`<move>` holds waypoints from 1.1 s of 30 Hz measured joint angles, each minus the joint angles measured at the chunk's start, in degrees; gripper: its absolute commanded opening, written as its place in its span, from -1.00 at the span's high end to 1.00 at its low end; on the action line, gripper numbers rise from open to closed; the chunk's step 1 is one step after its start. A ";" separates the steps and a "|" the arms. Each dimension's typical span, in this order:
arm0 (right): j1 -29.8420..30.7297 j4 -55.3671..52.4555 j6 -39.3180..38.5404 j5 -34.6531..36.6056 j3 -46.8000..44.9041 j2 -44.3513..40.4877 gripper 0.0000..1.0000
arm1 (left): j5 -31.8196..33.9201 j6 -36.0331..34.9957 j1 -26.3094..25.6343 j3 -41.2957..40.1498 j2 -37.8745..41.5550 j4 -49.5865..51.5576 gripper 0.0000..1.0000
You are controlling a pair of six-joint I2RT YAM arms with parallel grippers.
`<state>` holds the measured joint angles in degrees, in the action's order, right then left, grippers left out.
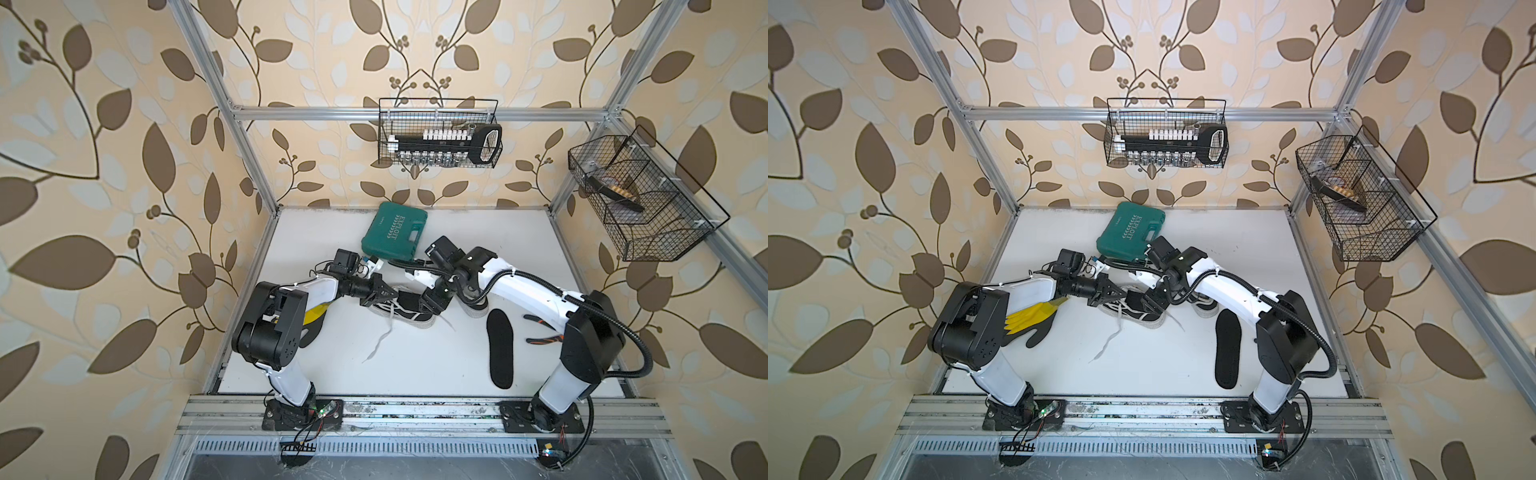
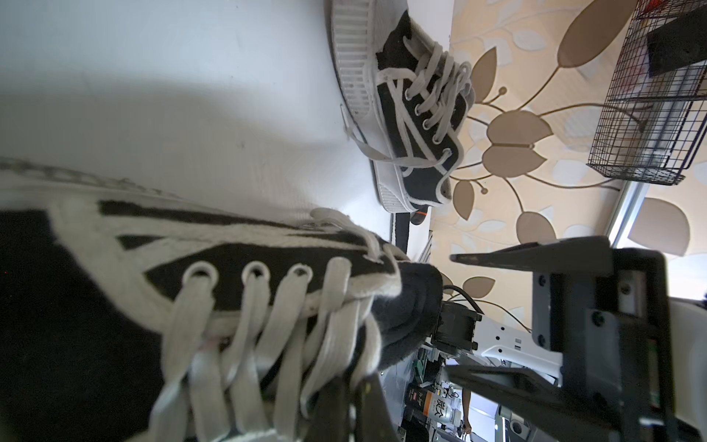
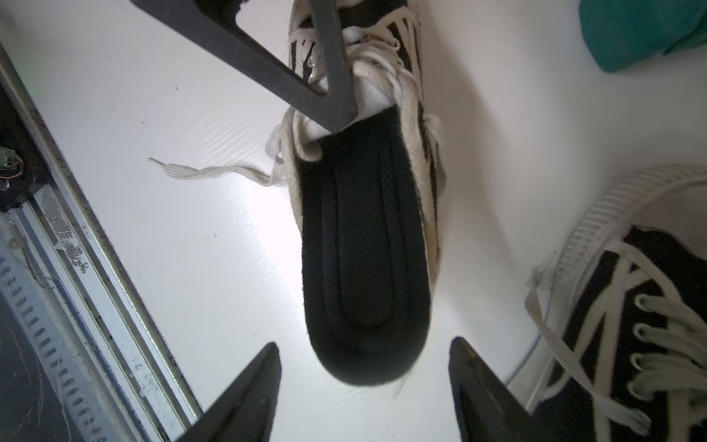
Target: Insert the insole into the shoe
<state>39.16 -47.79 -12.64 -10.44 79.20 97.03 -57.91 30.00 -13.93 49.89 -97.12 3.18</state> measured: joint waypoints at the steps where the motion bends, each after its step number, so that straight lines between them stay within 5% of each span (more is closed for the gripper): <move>1: 0.00 0.00 0.00 0.26 -0.02 -0.22 -0.36 | 0.00 0.00 0.00 0.00 0.00 0.04 1.00; 6: -0.39 -0.42 3.69 0.76 -0.02 0.24 -0.11 | 0.00 0.02 0.00 0.00 0.00 0.04 1.00; 14: -1.20 2.49 20.15 -0.98 -1.31 0.20 0.25 | 0.02 0.02 0.00 -0.04 0.00 0.09 1.00; 24: -1.90 7.30 33.24 -3.17 -9.53 -2.08 0.24 | 0.02 0.00 0.00 -0.04 0.00 0.66 1.00; 33: -3.26 14.93 38.42 -9.03 -13.51 -4.81 0.44 | 0.09 0.02 0.00 -0.07 0.00 0.79 1.00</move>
<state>35.90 -32.86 25.78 -19.46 65.69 92.23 -57.82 30.02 -13.93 49.82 -97.12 3.97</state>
